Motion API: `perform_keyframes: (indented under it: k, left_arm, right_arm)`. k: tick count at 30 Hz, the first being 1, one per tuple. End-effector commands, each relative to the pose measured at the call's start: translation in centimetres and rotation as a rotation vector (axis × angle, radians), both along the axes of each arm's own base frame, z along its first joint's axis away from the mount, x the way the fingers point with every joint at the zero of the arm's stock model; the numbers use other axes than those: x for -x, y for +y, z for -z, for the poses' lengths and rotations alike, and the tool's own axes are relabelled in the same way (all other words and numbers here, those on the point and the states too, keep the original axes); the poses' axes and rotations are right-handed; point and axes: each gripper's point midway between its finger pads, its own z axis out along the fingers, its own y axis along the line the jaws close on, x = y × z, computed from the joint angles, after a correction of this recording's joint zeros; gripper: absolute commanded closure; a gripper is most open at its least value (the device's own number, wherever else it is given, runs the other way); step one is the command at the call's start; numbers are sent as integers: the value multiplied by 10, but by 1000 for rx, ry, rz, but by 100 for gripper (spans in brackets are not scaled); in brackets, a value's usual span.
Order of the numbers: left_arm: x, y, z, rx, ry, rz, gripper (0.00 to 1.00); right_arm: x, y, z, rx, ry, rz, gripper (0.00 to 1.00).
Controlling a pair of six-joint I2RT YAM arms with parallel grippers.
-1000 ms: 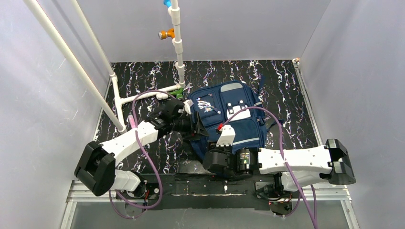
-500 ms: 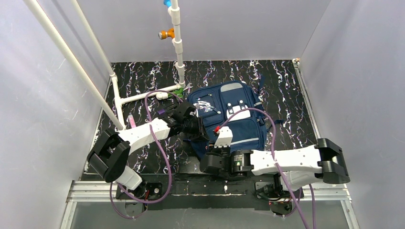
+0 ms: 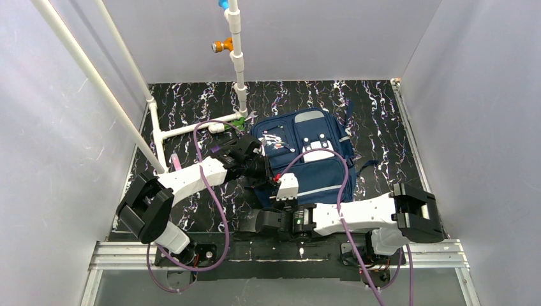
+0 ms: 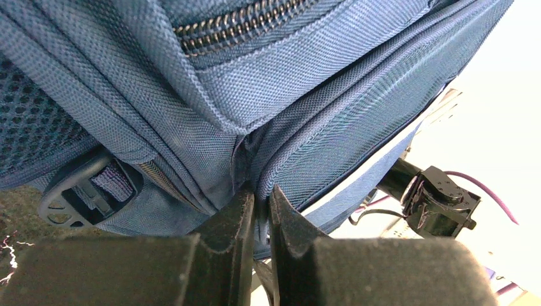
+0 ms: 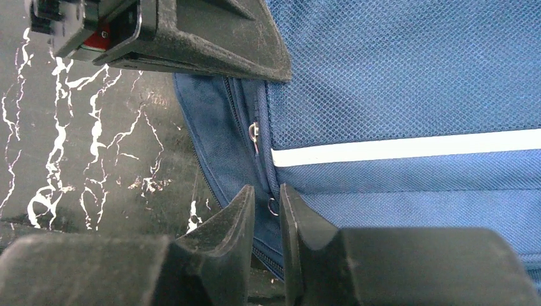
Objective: Pack the student bag
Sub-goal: Zip the student bag at the center of the board.
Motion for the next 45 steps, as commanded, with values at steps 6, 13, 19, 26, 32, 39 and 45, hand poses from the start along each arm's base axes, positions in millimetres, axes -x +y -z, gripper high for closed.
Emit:
perform_keyframes:
  k: [6,13,19,26,32,39,45]
  left_arm:
    - [-1,-3,-19,63,-3,0,100]
    - [-5,-1,-19,70,2,-8,100]
    - [-6,0,-20,69,3,-4,100]
    - [-8,1,-14,61,20,-4,100]
    - [-9,2,-13,61,26,-2,100]
    - [-9,4,-10,58,38,-1,100]
    - [-11,5,-11,71,49,-8,100]
  right_arm:
    - [-15,12,9,-70,16,78,73]
    - [-10,31,9,-18,33,-26,70]
    - [1,27,15,-5,83,-48,64]
    - [12,24,16,-5,90,-76,62]
    - [18,22,10,-42,89,-95,78]
    - [24,18,8,-49,86,-112,69]
    - [40,21,-5,-46,50,-167,58]
